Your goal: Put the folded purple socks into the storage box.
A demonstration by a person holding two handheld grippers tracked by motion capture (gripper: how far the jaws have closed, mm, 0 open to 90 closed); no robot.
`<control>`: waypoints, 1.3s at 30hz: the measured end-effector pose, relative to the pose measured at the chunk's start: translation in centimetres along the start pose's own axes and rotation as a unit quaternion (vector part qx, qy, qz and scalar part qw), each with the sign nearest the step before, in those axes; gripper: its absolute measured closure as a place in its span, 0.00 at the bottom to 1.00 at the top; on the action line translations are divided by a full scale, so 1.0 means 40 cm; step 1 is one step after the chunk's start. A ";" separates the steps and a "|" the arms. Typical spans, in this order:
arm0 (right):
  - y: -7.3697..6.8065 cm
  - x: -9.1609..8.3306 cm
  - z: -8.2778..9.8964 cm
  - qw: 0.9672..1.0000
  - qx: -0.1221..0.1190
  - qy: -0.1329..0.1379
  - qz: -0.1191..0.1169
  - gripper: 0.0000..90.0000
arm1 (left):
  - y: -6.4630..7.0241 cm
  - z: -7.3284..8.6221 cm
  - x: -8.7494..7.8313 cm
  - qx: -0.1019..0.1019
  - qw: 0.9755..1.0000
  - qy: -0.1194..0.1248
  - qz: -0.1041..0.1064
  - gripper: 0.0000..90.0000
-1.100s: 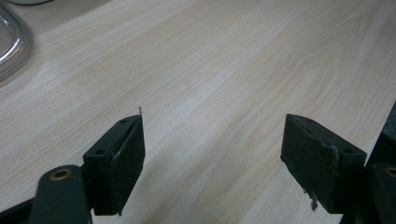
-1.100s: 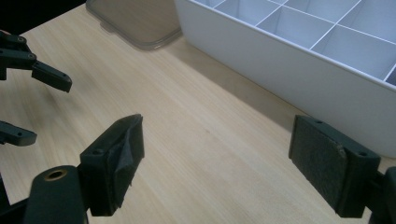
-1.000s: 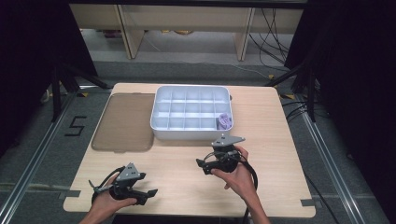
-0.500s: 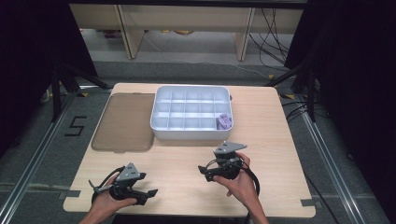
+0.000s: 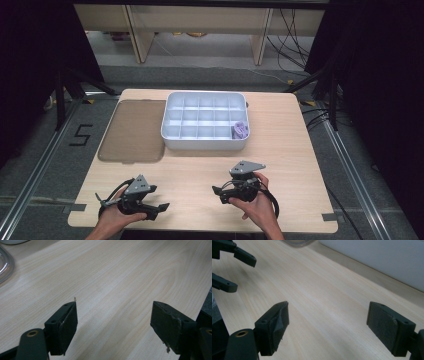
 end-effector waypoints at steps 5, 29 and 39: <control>-0.008 0.007 0.021 1.000 -0.007 -0.006 -0.003 0.21 | 0.002 -0.001 0.001 0.001 1.000 0.001 0.002 0.24; -0.032 -0.005 0.100 1.000 -0.001 -0.017 0.004 0.18 | 0.044 0.002 0.011 0.002 1.000 0.003 0.015 0.23; -0.057 -0.006 0.119 1.000 -0.018 -0.021 -0.007 0.18 | 0.062 0.011 0.017 0.017 1.000 -0.008 0.018 0.23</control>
Point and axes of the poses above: each handheld gripper's, and its own axes: x roughly forward along the jaws, z roughly out of its underside, y roughly to its right, the point moved 10 cm from there along x, roughly forward along the jaws, and after that the axes turned 1 degree about z, right-handed, at the moved point
